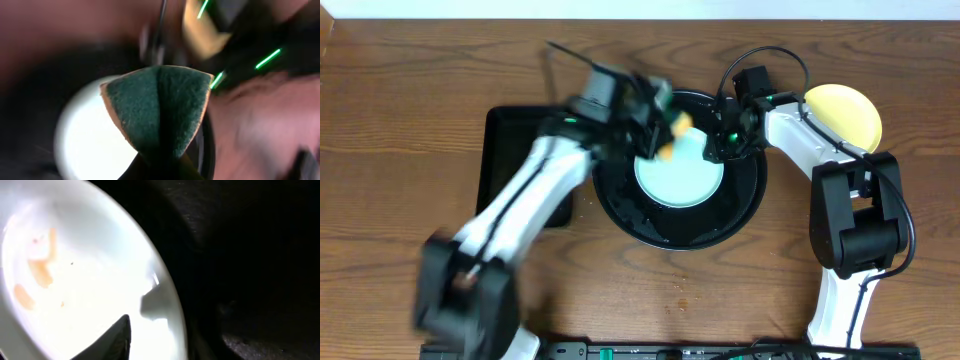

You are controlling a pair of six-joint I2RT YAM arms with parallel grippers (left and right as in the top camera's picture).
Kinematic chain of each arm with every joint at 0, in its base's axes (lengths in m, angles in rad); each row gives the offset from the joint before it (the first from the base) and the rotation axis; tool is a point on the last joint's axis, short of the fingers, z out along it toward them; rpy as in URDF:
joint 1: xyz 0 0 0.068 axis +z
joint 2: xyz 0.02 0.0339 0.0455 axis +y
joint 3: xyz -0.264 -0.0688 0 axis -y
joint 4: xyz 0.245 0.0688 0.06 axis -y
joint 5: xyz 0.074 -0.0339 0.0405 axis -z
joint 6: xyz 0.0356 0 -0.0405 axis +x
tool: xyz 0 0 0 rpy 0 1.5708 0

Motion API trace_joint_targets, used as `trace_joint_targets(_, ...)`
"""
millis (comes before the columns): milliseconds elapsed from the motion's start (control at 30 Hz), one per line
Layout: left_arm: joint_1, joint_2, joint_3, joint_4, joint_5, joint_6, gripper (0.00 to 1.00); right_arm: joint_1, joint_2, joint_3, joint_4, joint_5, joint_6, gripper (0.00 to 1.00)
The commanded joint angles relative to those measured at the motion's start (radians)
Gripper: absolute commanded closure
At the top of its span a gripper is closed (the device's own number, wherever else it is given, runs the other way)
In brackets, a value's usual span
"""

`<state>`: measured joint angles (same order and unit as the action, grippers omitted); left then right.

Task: Clean dirty plates on tray and stack at the side
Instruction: 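Scrub the mint-green plate with the sponge while right gripper holds it, then lift the mint-green plate with the right gripper onto the yellow plate stack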

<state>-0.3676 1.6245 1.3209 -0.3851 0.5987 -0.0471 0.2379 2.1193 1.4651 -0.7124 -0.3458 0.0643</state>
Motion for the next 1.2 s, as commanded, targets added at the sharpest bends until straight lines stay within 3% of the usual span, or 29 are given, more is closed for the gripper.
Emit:
trace_joint_targets(0,0.032,-0.169,0.025,-0.042,-0.226,-0.006,0.93,-0.001,0.021,-0.022,0.003,0.056,-0.002,0.62)
trace_joint_targets(100,0.061,-0.250,0.025,-0.142,-0.406,-0.060,0.93,-0.001,0.021,-0.026,0.008,0.057,-0.003,0.62)
trace_joint_targets(200,0.092,-0.277,0.025,-0.264,-0.479,-0.136,0.92,-0.001,0.021,-0.057,0.048,0.057,-0.002,0.67)
trace_joint_targets(233,0.105,-0.278,0.025,-0.316,-0.480,-0.161,0.92,-0.001,0.021,-0.075,0.070,0.057,-0.002,0.73)
trace_joint_targets(267,0.120,-0.272,0.025,-0.389,-0.480,-0.184,0.92,-0.001,0.021,-0.087,0.089,0.057,-0.002,0.97)
trace_joint_targets(300,0.129,-0.266,0.024,-0.424,-0.481,-0.188,0.92,-0.001,0.021,-0.085,0.095,0.057,-0.002,0.99)
trace_joint_targets(500,0.223,-0.190,0.024,-0.534,-0.501,-0.187,0.92,0.000,-0.039,0.020,0.044,0.089,-0.003,0.99)
trace_joint_targets(700,0.330,-0.058,0.024,-0.534,-0.514,-0.187,0.92,0.043,-0.183,0.085,-0.013,0.298,-0.021,0.99)
trace_joint_targets(900,0.413,0.100,0.024,-0.529,-0.514,-0.172,0.92,0.185,-0.313,0.085,-0.058,0.700,-0.066,0.99)
trace_joint_targets(1167,0.475,0.216,0.024,-0.490,-0.514,-0.160,0.92,0.430,-0.327,0.085,-0.070,1.305,-0.097,0.99)
